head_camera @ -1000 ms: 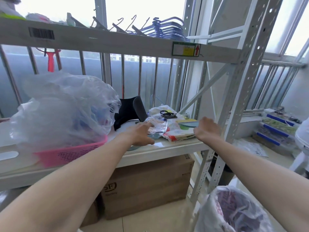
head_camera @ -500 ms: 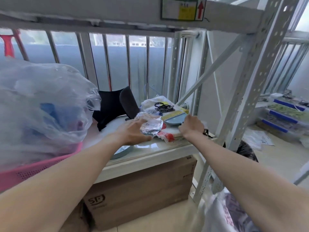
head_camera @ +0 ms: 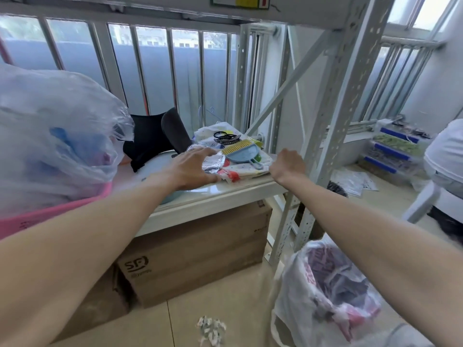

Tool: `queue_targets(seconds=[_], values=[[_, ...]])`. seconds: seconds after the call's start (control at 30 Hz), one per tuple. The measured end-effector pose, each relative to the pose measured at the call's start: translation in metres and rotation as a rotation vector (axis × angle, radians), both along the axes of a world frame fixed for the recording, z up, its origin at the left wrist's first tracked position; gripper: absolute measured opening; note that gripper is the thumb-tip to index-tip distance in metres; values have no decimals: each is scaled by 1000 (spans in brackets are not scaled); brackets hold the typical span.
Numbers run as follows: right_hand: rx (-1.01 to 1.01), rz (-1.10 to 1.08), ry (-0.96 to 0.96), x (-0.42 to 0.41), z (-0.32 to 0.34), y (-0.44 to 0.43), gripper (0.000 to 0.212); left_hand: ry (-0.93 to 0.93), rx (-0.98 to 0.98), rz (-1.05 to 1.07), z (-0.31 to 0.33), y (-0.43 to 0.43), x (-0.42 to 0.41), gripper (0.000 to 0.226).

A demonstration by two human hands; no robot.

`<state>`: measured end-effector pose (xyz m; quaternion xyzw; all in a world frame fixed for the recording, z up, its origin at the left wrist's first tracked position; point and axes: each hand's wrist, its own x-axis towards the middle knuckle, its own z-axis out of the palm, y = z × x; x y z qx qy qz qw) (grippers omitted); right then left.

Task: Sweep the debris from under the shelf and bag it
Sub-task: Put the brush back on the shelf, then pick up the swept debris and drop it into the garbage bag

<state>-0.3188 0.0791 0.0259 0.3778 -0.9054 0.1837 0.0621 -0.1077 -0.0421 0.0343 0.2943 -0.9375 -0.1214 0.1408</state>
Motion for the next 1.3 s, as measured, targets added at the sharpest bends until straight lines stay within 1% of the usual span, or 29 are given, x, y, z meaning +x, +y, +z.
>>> queue_targets(seconds=[0.07, 0.2, 0.33, 0.47, 0.57, 0.6, 0.67, 0.73, 0.83, 0.87, 0.93, 1.0, 1.03, 1.1, 1.17, 1.23, 1.3], values=[[23, -11, -25, -4, -2, 19, 5, 30, -23, -40, -2, 15, -1, 72], [104, -32, -50, -13, -14, 53, 13, -34, -43, -112, -15, 47, -9, 70], [130, -93, -62, -25, -34, 86, 7, -107, 32, -192, -36, 76, -24, 71], [222, -149, -133, -36, -59, 113, 19, -174, 106, -193, -67, 99, -39, 71], [250, -180, -182, -45, -85, 133, 10, -226, 152, -176, -95, 118, -47, 72], [275, -199, -196, -50, -96, 141, 9, -245, 200, -161, -108, 122, -51, 71], [328, -258, -215, -64, -121, 156, 12, -249, 376, -76, -140, 131, -61, 68], [372, -326, -247, -78, -147, 171, 25, -186, 615, 44, -176, 139, -74, 64], [416, -432, -311, -96, -186, 191, 27, -128, 895, 190, -230, 161, -104, 59], [434, -475, -335, -105, -200, 199, 29, -111, 991, 224, -244, 173, -116, 60], [467, -537, -367, -123, -224, 214, 39, -52, 1178, 307, -272, 196, -143, 72], [489, -518, -419, -131, -242, 222, 47, -2, 1285, 390, -297, 215, -168, 85], [504, -507, -459, -133, -248, 223, 46, 14, 1317, 415, -302, 223, -177, 85], [463, -520, -502, -133, -258, 221, 43, 39, 1304, 427, -309, 235, -191, 73], [412, -528, -451, -132, -266, 218, 41, 29, 1225, 463, -316, 240, -202, 59], [418, -493, -407, -132, -273, 215, 36, 8, 1148, 509, -315, 237, -201, 48], [425, -477, -409, -128, -275, 210, 29, 20, 1094, 536, -314, 230, -195, 41]])
